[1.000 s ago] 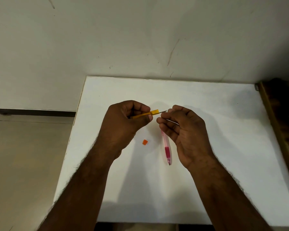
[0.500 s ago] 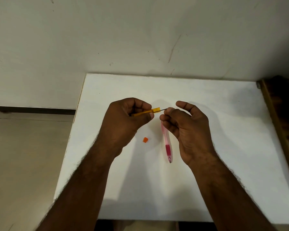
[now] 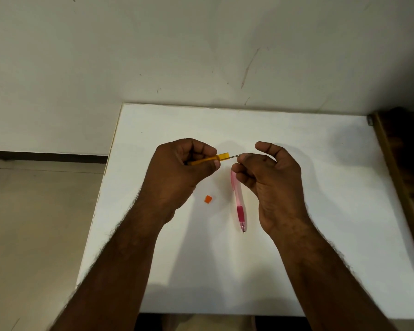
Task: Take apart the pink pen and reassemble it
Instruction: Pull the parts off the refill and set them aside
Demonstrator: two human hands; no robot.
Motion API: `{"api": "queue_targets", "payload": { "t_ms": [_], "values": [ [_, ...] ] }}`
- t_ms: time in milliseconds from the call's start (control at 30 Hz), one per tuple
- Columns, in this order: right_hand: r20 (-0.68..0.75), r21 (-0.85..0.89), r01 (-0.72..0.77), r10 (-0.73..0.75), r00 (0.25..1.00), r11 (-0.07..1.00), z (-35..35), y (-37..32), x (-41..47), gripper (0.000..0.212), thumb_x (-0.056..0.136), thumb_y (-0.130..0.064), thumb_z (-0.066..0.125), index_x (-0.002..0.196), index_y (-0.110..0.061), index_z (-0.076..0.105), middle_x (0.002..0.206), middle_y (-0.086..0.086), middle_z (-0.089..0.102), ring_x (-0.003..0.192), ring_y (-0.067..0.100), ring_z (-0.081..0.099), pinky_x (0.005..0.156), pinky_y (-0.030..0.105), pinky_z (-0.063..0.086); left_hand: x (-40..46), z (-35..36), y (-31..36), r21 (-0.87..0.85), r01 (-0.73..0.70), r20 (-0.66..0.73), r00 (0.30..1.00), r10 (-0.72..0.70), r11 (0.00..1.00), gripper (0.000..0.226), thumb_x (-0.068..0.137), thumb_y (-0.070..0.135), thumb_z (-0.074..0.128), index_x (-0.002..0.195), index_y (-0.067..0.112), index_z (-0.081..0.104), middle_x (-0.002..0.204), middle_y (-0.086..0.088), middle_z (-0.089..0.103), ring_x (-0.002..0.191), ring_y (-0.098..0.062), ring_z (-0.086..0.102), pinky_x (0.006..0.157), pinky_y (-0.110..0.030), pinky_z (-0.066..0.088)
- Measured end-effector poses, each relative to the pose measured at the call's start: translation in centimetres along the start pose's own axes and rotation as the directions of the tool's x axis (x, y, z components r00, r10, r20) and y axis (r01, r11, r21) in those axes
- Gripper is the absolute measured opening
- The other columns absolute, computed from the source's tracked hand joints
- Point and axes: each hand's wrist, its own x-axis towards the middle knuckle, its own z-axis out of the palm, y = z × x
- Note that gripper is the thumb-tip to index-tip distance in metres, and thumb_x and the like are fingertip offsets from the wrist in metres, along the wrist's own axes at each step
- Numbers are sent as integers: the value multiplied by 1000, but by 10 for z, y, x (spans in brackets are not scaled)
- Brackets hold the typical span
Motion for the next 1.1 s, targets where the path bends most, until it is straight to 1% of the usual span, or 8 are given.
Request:
{"api": "queue_targets", "payload": {
  "t_ms": [200,400,567,733,800,867,967,1100],
  "values": [
    [-33,-43,70,-71,997,997,-3,-5,0,30,89,-3,76,113,-15,63,80,5,78,67,19,77,62,24,59,0,-1,-1,-19,11,-2,1000,-11,1000,12,78,20,84,87,25,77,81,3,77,78,-20,73,58,-19,53],
    [-77,-128,188,-198,977,974,-10,-14,2,25,88,-5,71,110,-17,65,86,6,74,65,16,74,65,27,57,1,-1,-2,-67,26,9,1000,-26,997,15,82,15,81,92,25,76,85,3,78,84,-18,74,63,-19,53],
    [-101,1,248,-247,964,969,-17,-26,3,26,78,-13,67,104,-18,65,78,3,70,62,17,67,63,27,56,1,-2,-3,-113,13,34,999,-9,993,22,89,8,72,107,18,75,90,0,78,87,-10,73,77,-16,52],
    [-99,159,152,-138,986,975,-18,-25,0,21,90,-4,65,107,-16,65,82,3,68,63,17,63,62,26,54,0,-1,-3,-180,16,62,998,-5,983,23,95,7,63,102,25,76,94,5,78,103,-14,71,85,-27,53],
    [-100,182,125,-108,989,975,-17,-23,-1,20,92,-3,65,107,-16,65,83,3,68,63,17,63,62,26,54,0,-1,-4,-228,12,77,997,6,974,24,97,5,60,105,21,75,96,6,78,107,-9,70,90,-20,52],
    [-100,188,118,-101,990,975,-15,-23,-1,19,91,-4,65,106,-17,65,83,3,68,63,17,64,62,26,54,1,0,-5,-167,-26,62,997,37,986,21,98,9,60,106,22,75,100,9,78,106,-1,68,88,-13,50],
    [-98,194,128,-110,989,973,-15,-22,0,21,87,-7,67,106,-16,65,82,3,69,62,17,63,60,25,53,3,5,-11,103,-92,-29,995,95,990,20,96,13,64,100,28,77,103,15,74,102,1,65,89,-12,49],
    [-107,170,132,-115,988,977,-15,-20,2,21,91,-4,66,108,-16,66,82,3,69,62,16,63,61,25,53,6,12,-21,486,-83,-35,993,114,870,18,94,21,67,107,28,77,111,4,64,111,-20,59,96,-41,50]
  ]
}}
